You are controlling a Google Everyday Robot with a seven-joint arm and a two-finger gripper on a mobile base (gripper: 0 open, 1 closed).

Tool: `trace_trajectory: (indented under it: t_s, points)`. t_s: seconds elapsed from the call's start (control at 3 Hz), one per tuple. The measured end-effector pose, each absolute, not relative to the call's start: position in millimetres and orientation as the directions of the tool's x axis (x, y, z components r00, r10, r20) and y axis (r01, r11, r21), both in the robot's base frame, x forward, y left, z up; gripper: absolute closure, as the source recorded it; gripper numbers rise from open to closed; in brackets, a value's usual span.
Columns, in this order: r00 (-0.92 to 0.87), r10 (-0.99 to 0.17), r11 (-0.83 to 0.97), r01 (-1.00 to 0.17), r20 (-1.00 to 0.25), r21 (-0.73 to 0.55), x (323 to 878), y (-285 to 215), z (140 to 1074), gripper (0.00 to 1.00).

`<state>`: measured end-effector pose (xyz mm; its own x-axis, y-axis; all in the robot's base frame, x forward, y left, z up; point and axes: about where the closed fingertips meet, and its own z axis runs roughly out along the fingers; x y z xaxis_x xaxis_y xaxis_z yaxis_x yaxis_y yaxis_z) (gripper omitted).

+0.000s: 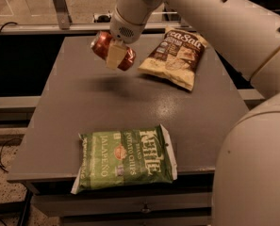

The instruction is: Knock coke can over

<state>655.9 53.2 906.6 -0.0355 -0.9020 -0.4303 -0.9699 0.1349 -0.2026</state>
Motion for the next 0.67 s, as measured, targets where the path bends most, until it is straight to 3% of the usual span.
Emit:
trace_trajectory:
  t_s: [0.33, 0.67]
  points:
    - [-0.008, -0.918, 0.073, -0.986, -0.398, -0.149, 635.0, 61.5, 889.7, 1.0]
    - [0.026, -0.923, 0.012, -0.995, -0.385, -0.094, 618.7, 77.3, 874.2, 0.92]
